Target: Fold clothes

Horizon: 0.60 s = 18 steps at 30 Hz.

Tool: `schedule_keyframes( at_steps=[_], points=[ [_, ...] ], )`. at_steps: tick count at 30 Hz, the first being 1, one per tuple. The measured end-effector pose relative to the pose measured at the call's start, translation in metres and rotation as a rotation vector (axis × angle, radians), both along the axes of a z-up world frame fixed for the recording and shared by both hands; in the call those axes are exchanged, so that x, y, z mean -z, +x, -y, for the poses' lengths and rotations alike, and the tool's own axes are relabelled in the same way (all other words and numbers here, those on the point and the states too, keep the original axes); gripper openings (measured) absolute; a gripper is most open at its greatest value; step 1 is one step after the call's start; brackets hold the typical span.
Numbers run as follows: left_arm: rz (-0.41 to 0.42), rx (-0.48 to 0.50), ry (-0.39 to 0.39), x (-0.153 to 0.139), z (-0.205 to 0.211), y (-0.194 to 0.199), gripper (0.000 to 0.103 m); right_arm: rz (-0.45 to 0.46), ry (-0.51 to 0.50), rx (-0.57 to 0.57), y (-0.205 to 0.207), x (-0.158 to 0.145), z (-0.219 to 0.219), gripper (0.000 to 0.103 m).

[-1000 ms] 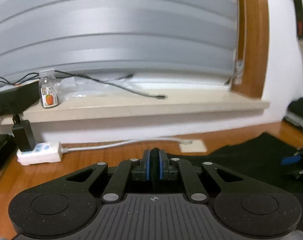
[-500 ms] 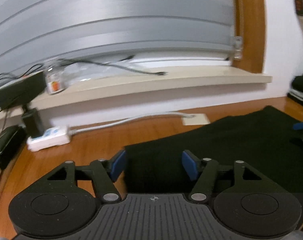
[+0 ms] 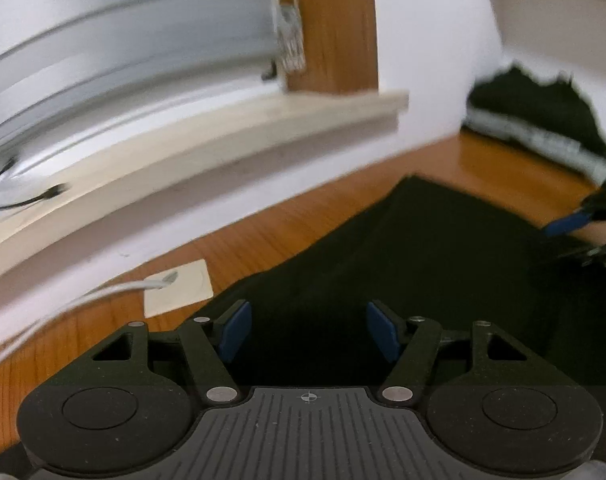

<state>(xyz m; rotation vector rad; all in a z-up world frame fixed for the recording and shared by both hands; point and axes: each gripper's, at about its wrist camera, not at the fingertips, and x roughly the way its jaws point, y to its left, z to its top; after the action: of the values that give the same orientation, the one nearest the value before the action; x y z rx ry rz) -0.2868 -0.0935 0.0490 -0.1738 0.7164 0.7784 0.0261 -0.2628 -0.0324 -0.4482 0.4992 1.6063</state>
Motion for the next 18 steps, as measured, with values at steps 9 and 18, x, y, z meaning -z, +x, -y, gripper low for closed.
schedule_keyframes(
  at_steps=[9, 18],
  points=[
    [-0.050, -0.030, -0.020, -0.014, -0.010, -0.059, 0.052, 0.036, 0.047, -0.069, -0.006, -0.022, -0.012, 0.056],
    [-0.089, -0.076, -0.053, -0.022, -0.008, -0.139, 0.052, 0.111, 0.022, -0.388, -0.068, -0.049, -0.145, 0.054]
  ],
)
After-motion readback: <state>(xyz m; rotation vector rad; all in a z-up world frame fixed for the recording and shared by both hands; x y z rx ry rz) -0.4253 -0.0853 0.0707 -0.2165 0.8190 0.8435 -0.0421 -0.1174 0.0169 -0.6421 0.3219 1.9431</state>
